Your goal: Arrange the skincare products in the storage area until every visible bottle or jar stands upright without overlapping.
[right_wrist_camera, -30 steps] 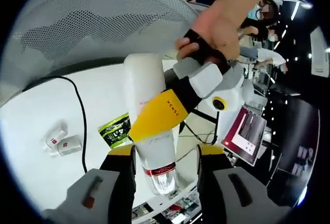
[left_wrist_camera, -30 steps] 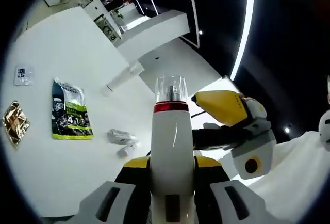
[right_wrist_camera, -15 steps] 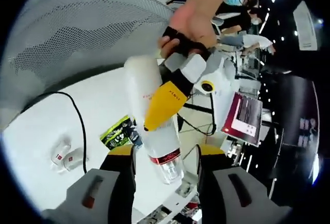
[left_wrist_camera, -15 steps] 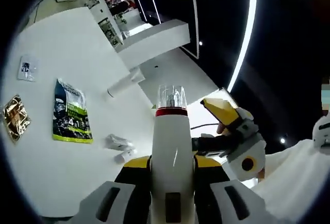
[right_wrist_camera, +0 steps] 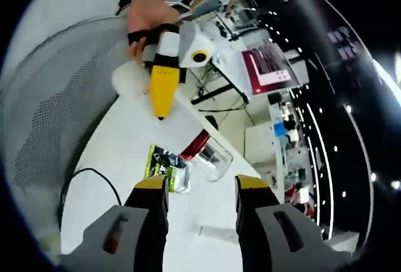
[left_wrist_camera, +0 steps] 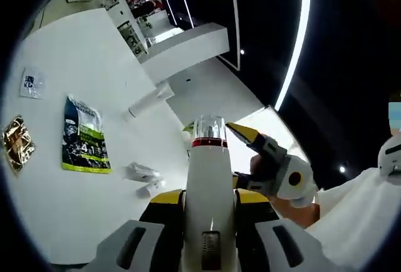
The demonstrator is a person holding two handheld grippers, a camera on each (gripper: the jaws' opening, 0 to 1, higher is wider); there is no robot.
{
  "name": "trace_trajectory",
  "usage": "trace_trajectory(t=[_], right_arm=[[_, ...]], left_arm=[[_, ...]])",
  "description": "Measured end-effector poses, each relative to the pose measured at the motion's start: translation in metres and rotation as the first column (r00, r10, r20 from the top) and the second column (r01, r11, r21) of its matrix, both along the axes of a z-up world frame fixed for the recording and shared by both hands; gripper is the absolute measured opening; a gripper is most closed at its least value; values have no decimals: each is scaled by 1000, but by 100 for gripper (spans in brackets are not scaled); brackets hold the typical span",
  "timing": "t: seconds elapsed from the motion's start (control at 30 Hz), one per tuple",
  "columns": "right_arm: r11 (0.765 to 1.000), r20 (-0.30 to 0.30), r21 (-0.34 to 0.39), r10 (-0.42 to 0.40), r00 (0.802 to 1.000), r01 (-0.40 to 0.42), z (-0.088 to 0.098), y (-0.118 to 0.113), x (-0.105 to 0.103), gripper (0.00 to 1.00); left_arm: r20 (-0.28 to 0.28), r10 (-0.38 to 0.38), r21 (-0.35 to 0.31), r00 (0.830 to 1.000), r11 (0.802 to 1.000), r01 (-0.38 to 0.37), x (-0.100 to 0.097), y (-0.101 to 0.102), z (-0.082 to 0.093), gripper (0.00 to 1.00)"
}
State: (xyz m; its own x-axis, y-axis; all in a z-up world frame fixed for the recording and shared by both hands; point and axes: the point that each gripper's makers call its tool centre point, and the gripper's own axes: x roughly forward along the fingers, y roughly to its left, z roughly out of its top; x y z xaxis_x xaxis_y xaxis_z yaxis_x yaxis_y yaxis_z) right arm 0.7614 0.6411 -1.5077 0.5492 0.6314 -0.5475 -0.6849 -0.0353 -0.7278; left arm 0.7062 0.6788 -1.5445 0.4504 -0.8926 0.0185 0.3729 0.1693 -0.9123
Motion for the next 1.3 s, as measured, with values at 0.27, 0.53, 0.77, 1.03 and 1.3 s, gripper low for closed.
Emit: trace_trajectory(t=[0.27,0.53,0.77,1.03,1.3], right_arm=[[957,-146,170,-213,966,237,2,-16,17,48],[849,-339,297,-334,880,437,4,-17,26,53],[710,-579,365,-334,744,602,-5,-22,26,57],[561,-795,359,-234,559,746,-23,-27,15,60],[351,-940,334,51,338,875,-28,-12,-2,63]], left_arm=[[15,2,5,1000,1000,-2,0,1,1,29],[26,19,-16,999,1000,-19,2,4,5,29],[31,17,-15,999,1000,-16,2,4,6,29],[24,21,-26,999,999,-20,3,4,7,29],[11,43,-59,999,997,-42,6,9,9,29]])
